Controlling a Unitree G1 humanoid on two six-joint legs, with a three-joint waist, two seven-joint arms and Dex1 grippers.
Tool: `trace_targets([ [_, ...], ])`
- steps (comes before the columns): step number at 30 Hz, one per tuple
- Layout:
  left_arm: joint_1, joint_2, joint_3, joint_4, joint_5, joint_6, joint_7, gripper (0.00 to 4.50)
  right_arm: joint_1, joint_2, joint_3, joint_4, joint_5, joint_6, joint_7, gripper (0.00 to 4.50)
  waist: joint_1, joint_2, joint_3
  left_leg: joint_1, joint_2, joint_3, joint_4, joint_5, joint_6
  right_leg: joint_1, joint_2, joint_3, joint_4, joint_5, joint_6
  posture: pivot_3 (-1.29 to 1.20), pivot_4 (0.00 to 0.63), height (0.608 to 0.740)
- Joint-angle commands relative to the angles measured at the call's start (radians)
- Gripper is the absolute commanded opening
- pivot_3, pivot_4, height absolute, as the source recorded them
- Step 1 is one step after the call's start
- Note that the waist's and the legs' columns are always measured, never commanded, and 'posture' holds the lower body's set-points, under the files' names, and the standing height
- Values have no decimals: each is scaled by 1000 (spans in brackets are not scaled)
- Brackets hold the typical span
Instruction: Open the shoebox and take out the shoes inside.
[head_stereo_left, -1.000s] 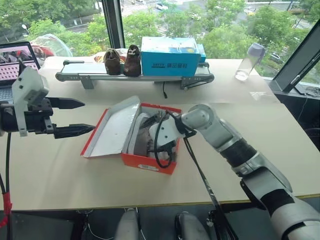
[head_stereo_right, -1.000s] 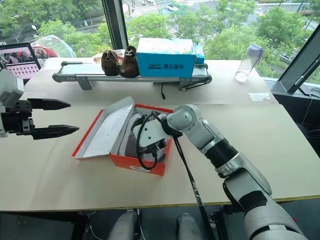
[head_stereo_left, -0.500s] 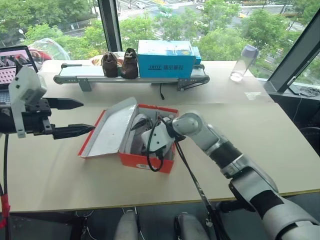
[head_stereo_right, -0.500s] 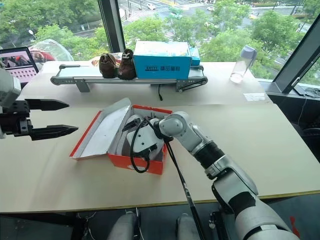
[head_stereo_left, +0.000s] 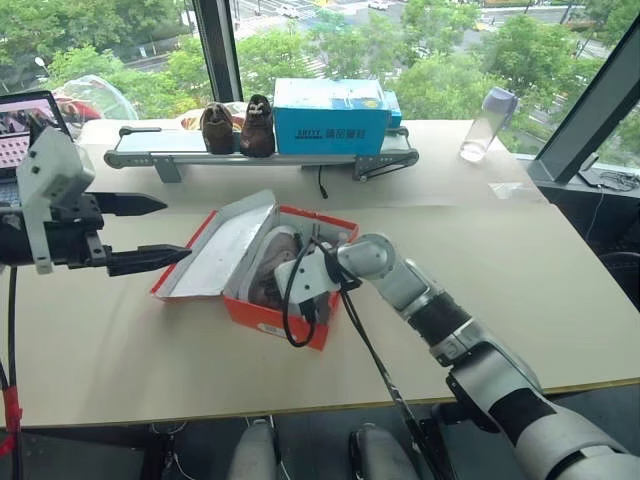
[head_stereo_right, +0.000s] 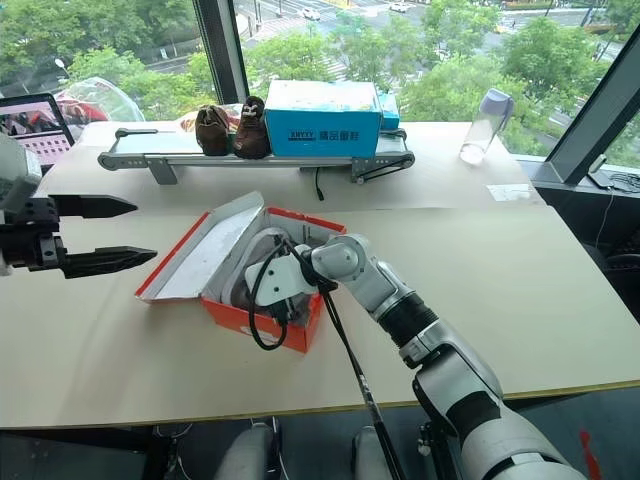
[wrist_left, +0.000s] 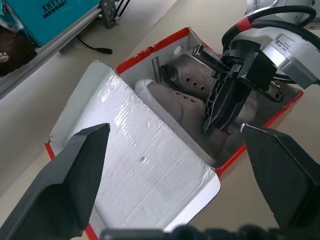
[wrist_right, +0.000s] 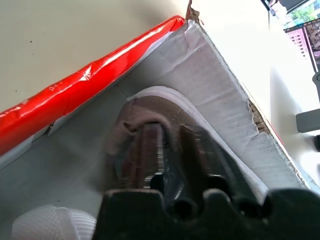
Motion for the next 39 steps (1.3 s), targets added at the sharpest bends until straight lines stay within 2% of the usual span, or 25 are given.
trace_targets([
  [1, -34, 7, 1, 5, 7, -28, 2, 4500, 3, 3, -37, -43, 38, 22, 5, 60, 0, 0, 0, 0, 0, 0, 0, 0, 0, 0, 0, 0, 0, 0, 0, 0, 150, 740],
  [10, -86, -3, -61, 48, 40, -67, 9, 4500, -35, -20, -216, -224, 265, 164, 42, 60, 5, 0, 0, -2, 0, 0, 0, 0, 0, -1, 0, 0, 0, 0, 1, 0, 150, 740],
  [15, -124, -23, -114, 75, 65, -90, 7, 4500, -107, 12, -394, -268, 479, 436, -39, 60, 7, 0, 0, -2, 0, 0, 0, 0, 0, -1, 0, 0, 0, 0, 1, 0, 150, 740],
  [19, -164, -47, -154, 91, 74, -102, 0, 4500, -206, 14, -545, -271, 633, 725, -178, 60, 7, 0, 0, -3, 0, 0, 0, 0, 0, -2, 0, 0, 0, 4, -5, 0, 150, 740],
  [22, -186, -65, -181, 104, 85, -113, -6, 4500, -277, -66, -623, -225, 667, 927, -265, 60, 12, 0, 0, -6, 0, 0, 0, 0, 0, -3, 0, 0, 0, 5, -6, 0, 150, 740],
  [27, -222, -97, -225, 132, 104, -131, -14, 4500, -377, -264, -761, -52, 689, 1223, -402, 60, 24, 0, 0, -10, -1, 0, 1, 0, 0, -5, 0, 0, -3, 4, -6, 0, 150, 740],
  [31, -260, -126, -272, 169, 133, -146, -29, 4500, -307, -444, -670, -58, 633, 1416, -383, 60, 24, 1, 1, -14, -1, 0, 1, 1, 3, -9, 0, 1, -3, 5, -5, 0, 150, 740],
  [32, -273, -133, -284, 182, 142, -152, -33, 4500, -288, -475, -651, -72, 627, 1446, -379, 60, 23, 1, 1, -14, -1, 0, 0, 4, 8, -9, 0, 1, -3, 5, -5, 0, 150, 740],
  [35, -308, -153, -309, 212, 162, -166, -50, 4500, -246, -546, -639, -95, 659, 1543, -333, 60, 16, 1, 1, -15, -1, 0, 1, 4, 9, -10, 0, 1, -3, 4, -5, 0, 150, 740],
  [39, -346, -179, -339, 242, 186, -180, -68, 4500, -123, -672, -542, -105, 616, 1525, -241, 60, 8, 4, 3, -15, -2, 1, 2, 5, 10, -11, 0, 4, -2, 6, -3, 0, 150, 740],
])
